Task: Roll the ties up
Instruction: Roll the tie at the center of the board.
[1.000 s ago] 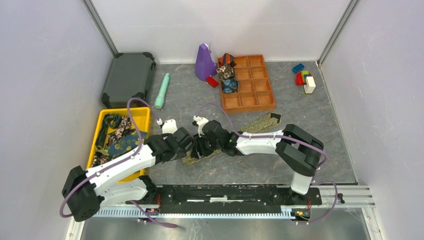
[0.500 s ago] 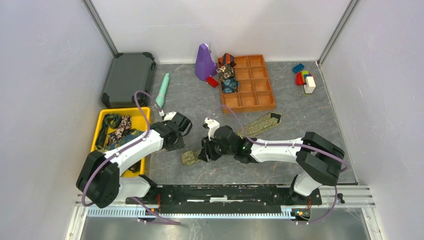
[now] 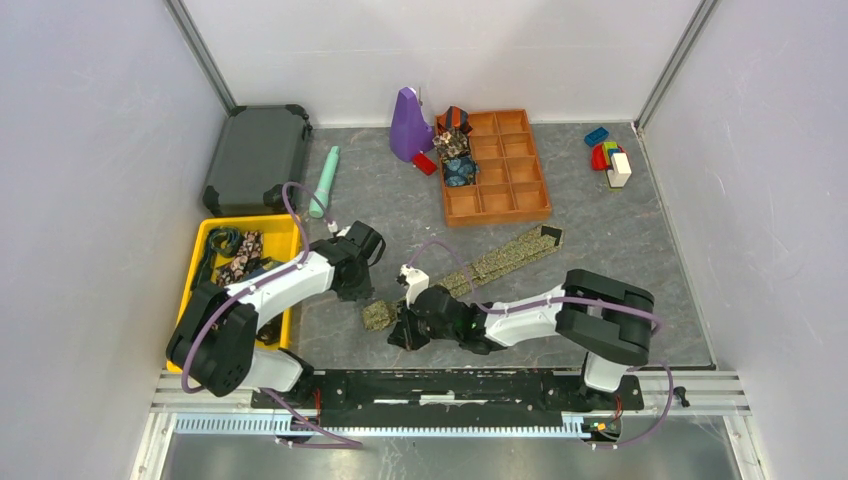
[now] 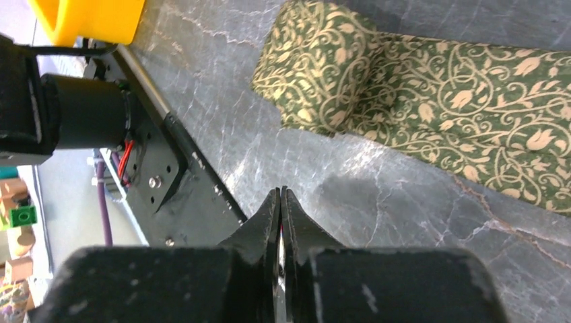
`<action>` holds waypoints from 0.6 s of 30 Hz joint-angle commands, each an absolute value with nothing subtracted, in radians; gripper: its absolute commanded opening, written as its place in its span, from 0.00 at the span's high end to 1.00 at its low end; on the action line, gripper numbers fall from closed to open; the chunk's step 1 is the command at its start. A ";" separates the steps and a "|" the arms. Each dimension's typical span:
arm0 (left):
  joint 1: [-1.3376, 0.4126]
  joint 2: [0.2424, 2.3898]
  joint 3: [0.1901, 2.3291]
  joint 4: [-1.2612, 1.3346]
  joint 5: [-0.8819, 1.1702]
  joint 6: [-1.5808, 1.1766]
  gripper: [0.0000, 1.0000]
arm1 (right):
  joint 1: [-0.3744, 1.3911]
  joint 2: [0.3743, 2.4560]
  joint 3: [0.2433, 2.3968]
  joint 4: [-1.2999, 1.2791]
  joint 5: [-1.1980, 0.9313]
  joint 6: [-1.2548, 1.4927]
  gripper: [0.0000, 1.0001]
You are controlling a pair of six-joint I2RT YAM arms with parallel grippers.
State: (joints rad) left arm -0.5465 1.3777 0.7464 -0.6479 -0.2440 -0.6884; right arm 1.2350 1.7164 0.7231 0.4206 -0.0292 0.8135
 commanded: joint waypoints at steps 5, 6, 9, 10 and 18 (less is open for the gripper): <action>-0.542 1.360 0.724 -0.618 -0.151 -0.664 0.67 | 1.236 1.807 0.742 0.596 0.062 0.853 0.98; -0.542 1.358 0.721 -0.620 -0.141 -0.666 0.67 | 1.237 1.818 0.739 0.615 0.065 0.858 0.99; -0.543 1.361 0.718 -0.631 -0.109 -0.672 0.67 | 1.236 1.841 0.723 0.668 0.076 0.869 1.00; -0.544 1.362 0.718 -0.636 -0.100 -0.674 0.67 | 1.236 1.846 0.721 0.682 0.081 0.871 1.00; -0.543 1.364 0.712 -0.681 -0.045 -0.693 0.67 | 1.237 1.895 0.724 0.752 0.103 0.897 1.00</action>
State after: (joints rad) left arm -0.5453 1.3773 0.7193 -0.6567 -0.0956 -0.6880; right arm 1.2350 1.8709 0.7223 0.6590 0.0662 0.8730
